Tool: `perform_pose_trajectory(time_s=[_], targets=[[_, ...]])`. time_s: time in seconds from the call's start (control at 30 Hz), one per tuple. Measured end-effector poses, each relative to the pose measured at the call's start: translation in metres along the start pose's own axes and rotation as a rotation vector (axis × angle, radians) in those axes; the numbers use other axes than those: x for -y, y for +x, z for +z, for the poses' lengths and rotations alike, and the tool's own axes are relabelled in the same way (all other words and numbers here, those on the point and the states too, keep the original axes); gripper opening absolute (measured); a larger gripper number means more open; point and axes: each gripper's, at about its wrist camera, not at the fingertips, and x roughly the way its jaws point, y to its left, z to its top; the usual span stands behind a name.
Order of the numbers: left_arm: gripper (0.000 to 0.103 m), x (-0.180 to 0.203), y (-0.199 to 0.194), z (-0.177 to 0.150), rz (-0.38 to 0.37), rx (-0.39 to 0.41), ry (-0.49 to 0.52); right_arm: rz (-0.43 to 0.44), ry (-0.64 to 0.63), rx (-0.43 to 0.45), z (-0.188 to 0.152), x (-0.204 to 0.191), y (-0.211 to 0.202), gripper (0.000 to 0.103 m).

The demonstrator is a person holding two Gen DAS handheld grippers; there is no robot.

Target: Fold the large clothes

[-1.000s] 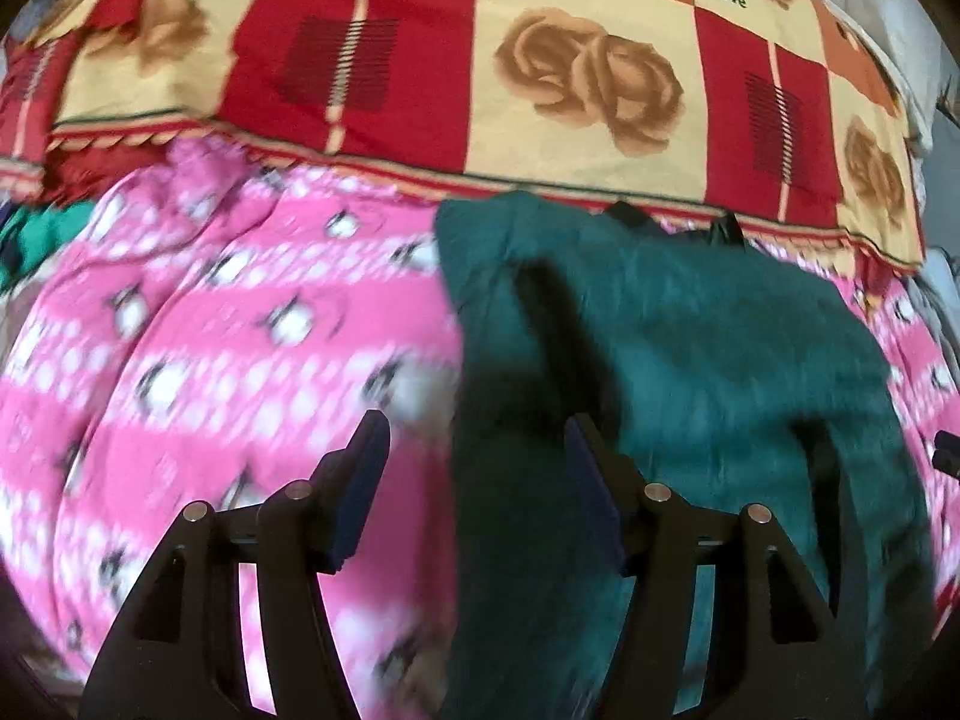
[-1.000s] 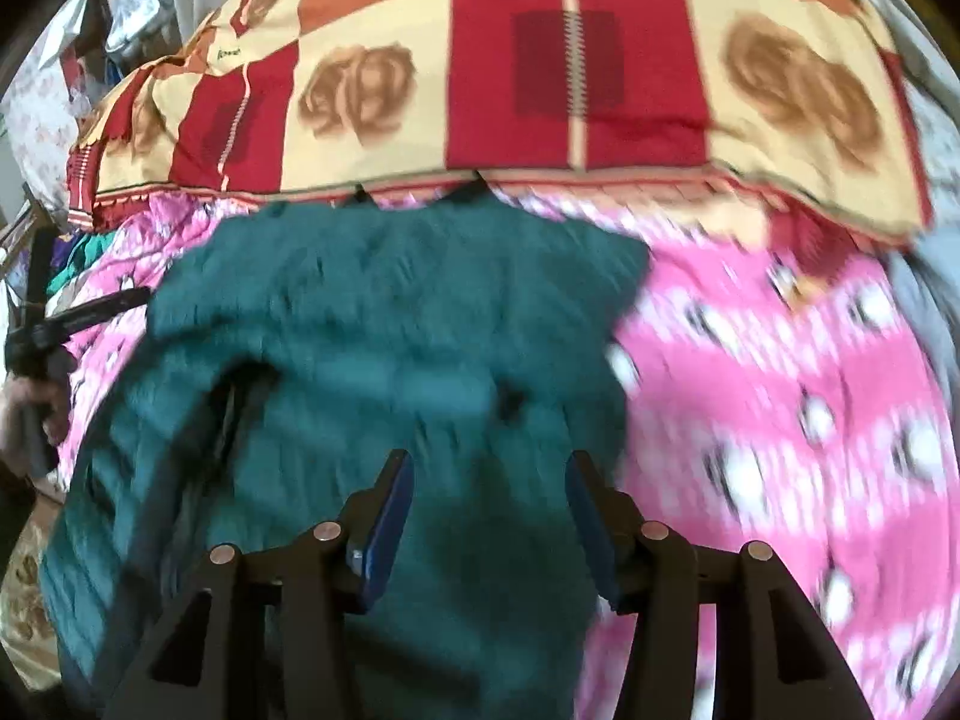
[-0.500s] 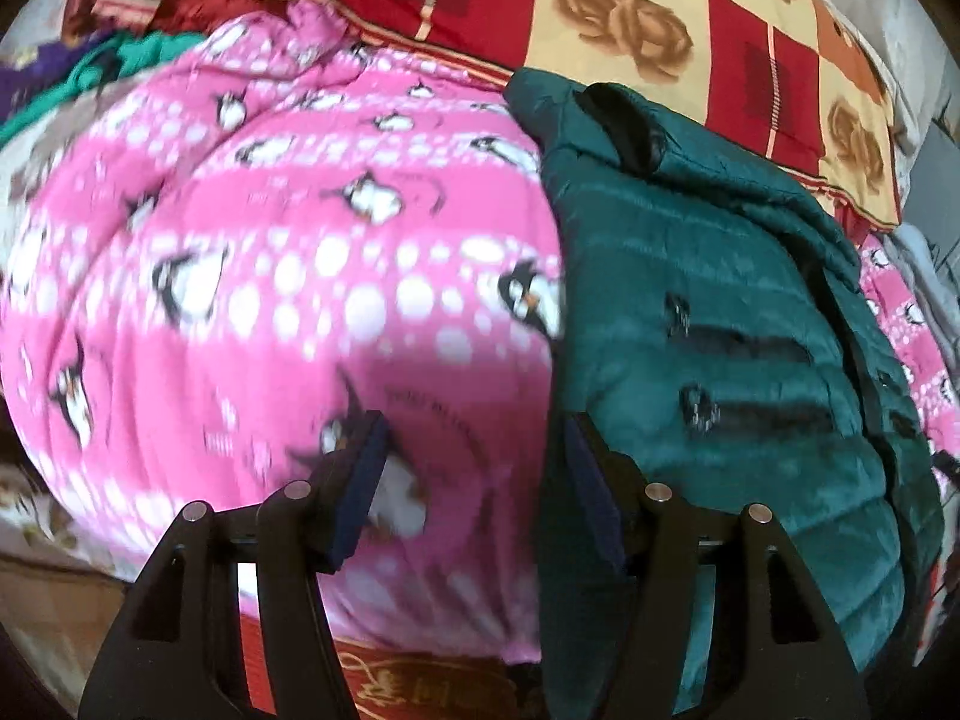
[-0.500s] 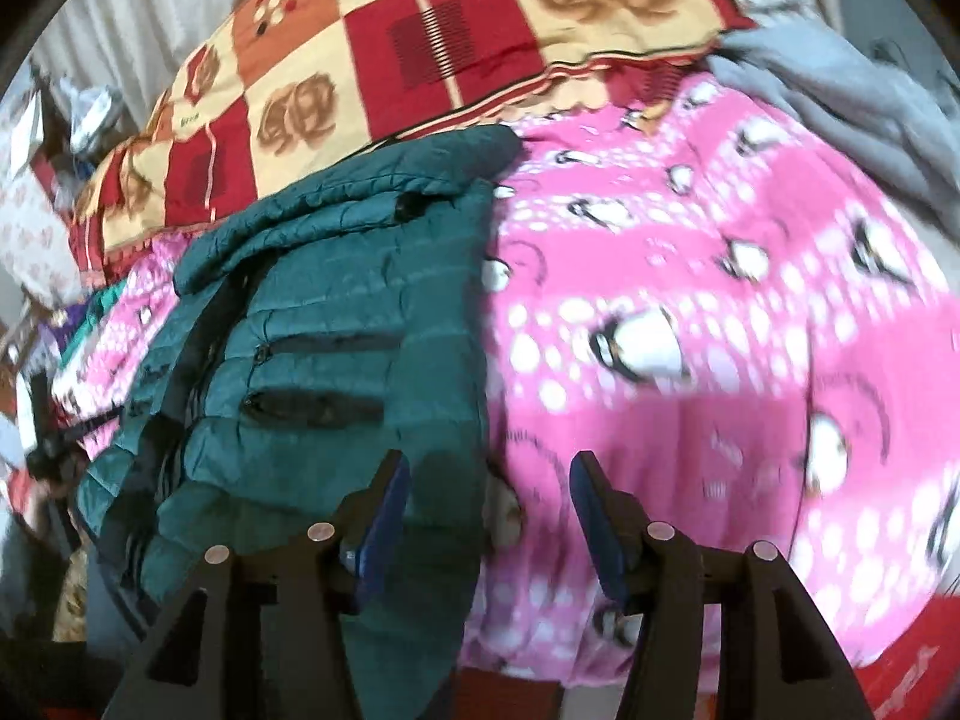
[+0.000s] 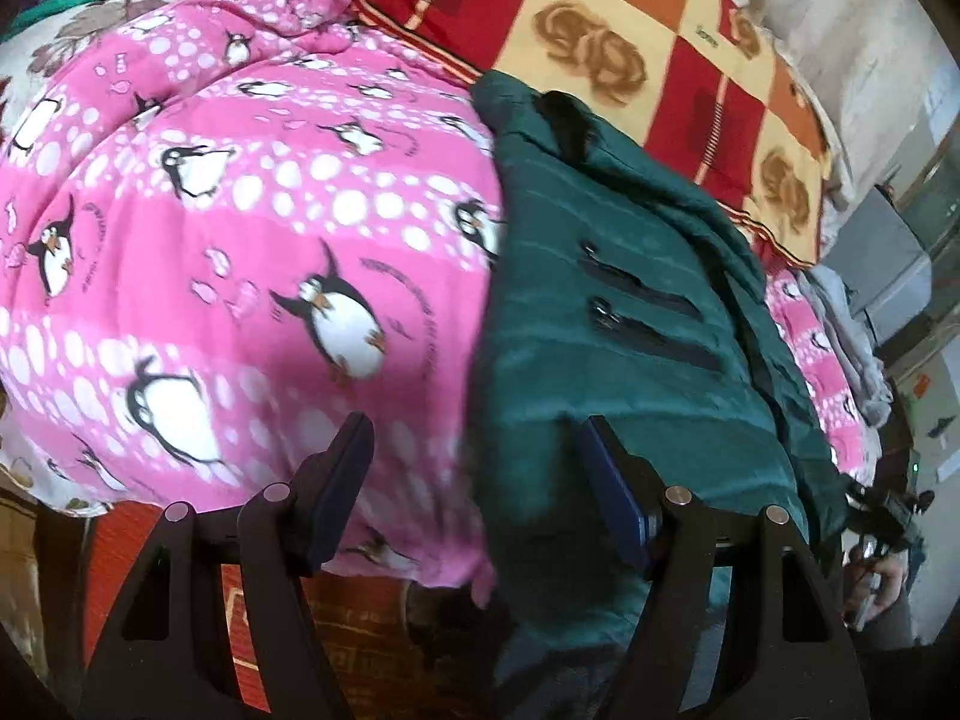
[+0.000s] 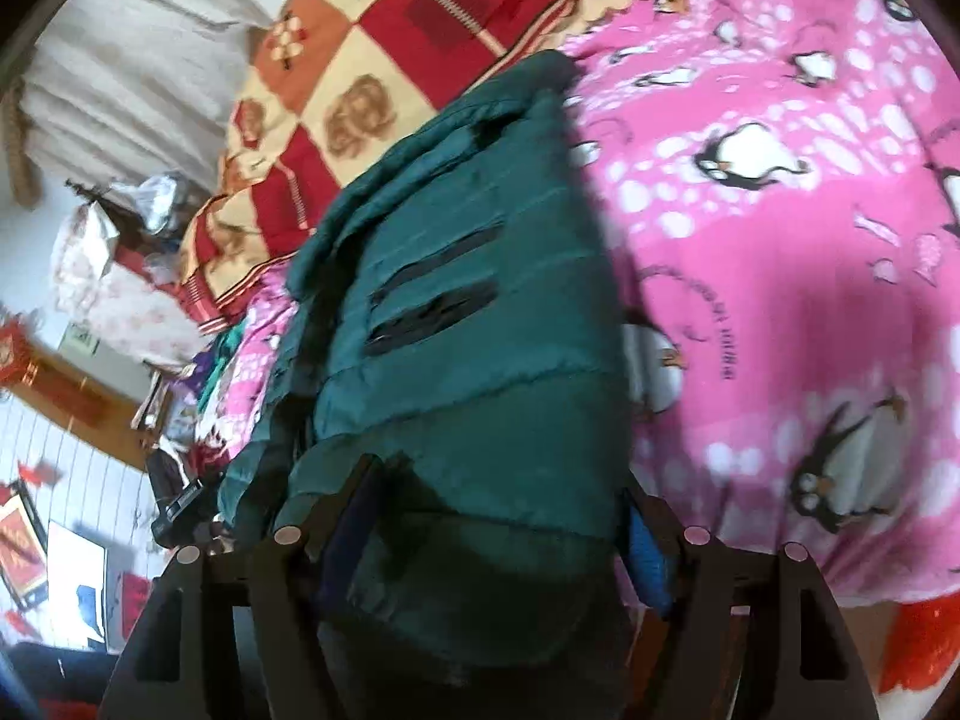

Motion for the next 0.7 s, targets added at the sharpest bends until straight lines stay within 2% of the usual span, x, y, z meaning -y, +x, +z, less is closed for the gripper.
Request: perform_pose_trajectory(time_s=[0.1,0.2,0.27,0.33,0.43,0.53,0.63,0.7], targets=[[0.072,0.01,0.004,-0.004,-0.029,0.0,0.018,0.017,-0.05,0.031,0.0,-0.007,-0.003,0.057],[0.072,0.018,0.015,-0.005,-0.012,-0.027,0.033,0.013,-0.103,0.054,-0.002,-0.015,-0.008,0.05],[0.072,0.017,0.024,-0.005,-0.044,-0.039,0.014,0.005,-0.12,0.058,-0.005,-0.017,-0.008,0.049],[0.072,0.01,0.03,-0.005,-0.104,-0.052,-0.045,0.009,-0.106,0.063,-0.006,-0.014,-0.007,0.049],[0.073,-0.006,0.038,-0.009,-0.255,-0.123,-0.184,0.023,-0.065,0.065,-0.008,-0.007,-0.006,0.049],[0.073,-0.011,0.039,-0.014,-0.377,-0.162,-0.233,0.025,-0.055,0.078,-0.01,-0.004,-0.007,0.05],[0.08,-0.015,0.043,-0.018,-0.432,-0.185,-0.277,0.018,-0.06,0.073,-0.013,-0.004,-0.006,0.058],[0.081,-0.014,0.045,-0.017,-0.449,-0.19,-0.287,0.012,-0.071,0.07,-0.014,-0.006,-0.006,0.058]])
